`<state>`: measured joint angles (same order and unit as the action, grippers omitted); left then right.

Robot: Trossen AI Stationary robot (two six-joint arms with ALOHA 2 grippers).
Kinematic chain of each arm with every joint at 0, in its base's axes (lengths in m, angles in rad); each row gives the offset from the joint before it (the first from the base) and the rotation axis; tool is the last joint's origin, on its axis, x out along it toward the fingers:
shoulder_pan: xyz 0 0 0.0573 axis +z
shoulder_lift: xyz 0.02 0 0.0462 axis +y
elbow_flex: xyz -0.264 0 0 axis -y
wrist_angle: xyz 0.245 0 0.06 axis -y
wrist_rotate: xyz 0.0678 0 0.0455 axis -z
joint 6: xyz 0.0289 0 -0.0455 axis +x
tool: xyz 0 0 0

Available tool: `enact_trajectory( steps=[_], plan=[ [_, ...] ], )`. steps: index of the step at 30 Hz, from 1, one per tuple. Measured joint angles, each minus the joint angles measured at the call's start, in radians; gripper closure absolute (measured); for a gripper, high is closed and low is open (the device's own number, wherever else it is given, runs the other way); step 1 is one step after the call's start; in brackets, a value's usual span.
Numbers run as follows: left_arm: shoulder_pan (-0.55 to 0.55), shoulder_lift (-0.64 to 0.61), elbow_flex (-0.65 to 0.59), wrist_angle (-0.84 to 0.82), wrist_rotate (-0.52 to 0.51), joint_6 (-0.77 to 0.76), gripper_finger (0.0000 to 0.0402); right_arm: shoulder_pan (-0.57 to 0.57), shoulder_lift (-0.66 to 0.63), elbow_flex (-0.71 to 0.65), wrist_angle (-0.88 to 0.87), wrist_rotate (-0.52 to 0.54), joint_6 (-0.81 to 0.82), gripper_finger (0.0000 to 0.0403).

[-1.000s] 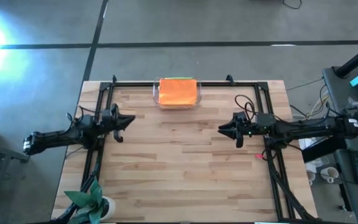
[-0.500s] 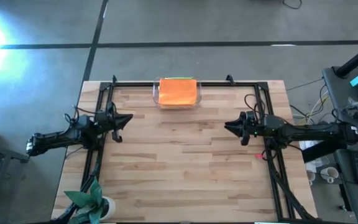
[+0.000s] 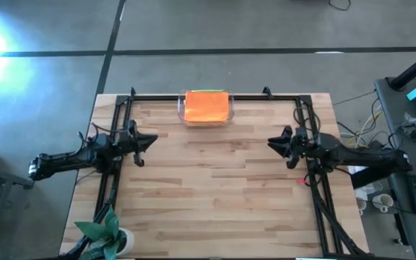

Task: Fold microfiber towels
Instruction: Return to Home Position

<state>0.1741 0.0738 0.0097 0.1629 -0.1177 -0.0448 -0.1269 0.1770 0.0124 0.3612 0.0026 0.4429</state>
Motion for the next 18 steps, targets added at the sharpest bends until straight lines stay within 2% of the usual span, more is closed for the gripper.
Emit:
enact_trajectory(
  steps=[8, 18],
  plan=[
    [0.000, 0.000, -0.001, -0.117, 0.000, 0.000, 0.0402, 0.000, -0.176, 0.000, -0.139, -0.001, 0.001, 0.0298],
    [0.000, 0.014, -0.003, -0.126, 0.003, 0.005, 0.0402, 0.000, -0.151, 0.000, -0.226, 0.047, 0.062, 0.0298]
  ],
)
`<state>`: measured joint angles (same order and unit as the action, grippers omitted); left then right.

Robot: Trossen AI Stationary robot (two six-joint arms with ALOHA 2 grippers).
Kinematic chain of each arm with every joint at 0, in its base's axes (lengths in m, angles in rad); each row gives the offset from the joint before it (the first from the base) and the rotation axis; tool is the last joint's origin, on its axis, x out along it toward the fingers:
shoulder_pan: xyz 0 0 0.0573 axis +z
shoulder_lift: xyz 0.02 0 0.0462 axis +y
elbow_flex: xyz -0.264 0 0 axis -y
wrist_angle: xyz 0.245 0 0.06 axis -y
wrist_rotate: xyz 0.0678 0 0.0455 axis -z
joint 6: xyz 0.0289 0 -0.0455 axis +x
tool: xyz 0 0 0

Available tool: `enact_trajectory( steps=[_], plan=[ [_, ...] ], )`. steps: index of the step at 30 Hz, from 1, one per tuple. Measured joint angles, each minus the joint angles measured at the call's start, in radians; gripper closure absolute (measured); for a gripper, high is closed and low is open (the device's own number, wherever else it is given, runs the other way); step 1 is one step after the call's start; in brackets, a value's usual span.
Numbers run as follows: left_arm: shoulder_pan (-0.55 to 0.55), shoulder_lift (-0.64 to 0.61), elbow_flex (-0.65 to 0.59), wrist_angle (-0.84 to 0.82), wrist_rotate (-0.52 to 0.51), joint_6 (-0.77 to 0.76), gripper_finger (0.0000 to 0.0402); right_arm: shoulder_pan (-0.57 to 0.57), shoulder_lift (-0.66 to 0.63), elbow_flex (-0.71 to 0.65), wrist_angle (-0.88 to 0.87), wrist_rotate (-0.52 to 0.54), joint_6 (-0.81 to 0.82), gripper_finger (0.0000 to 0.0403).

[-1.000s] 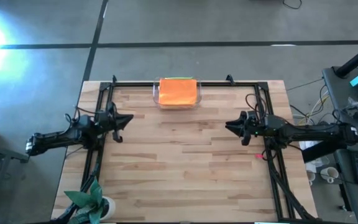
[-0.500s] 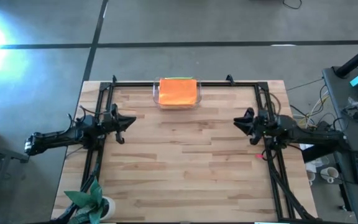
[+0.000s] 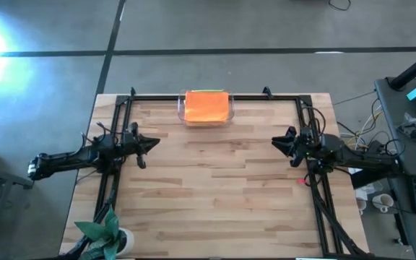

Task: Fold microfiber towels
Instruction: Return to Home Position

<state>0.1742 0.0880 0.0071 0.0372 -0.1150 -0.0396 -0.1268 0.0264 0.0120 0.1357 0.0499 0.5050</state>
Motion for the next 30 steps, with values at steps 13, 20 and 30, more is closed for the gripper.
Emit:
enact_trajectory(
  steps=[13, 20, 30],
  plan=[
    [0.000, 0.004, -0.001, 0.000, 0.000, -0.006, 0.0402, 0.000, 0.001, 0.000, -0.027, 0.004, 0.010, 0.0298],
    [0.000, 0.004, -0.002, 0.000, 0.000, -0.006, 0.0402, 0.000, 0.001, 0.000, -0.027, 0.004, 0.010, 0.0298],
    [0.000, 0.003, -0.002, 0.000, -0.001, -0.006, 0.0402, 0.000, 0.001, 0.000, -0.027, 0.004, 0.011, 0.0298]
  ],
)
